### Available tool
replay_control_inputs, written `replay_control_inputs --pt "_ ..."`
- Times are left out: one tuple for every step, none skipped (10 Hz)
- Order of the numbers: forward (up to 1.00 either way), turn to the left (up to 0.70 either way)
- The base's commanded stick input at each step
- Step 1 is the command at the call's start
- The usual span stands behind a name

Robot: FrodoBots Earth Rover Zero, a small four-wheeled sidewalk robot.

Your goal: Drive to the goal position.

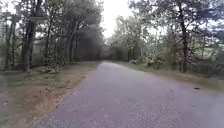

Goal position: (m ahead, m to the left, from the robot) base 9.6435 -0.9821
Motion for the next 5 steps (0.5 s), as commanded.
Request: replay_control_inputs --pt "0.45 0.0" --pt "0.45 0.0" --pt "0.45 0.0" --pt "0.45 0.0" --pt "0.45 0.0"
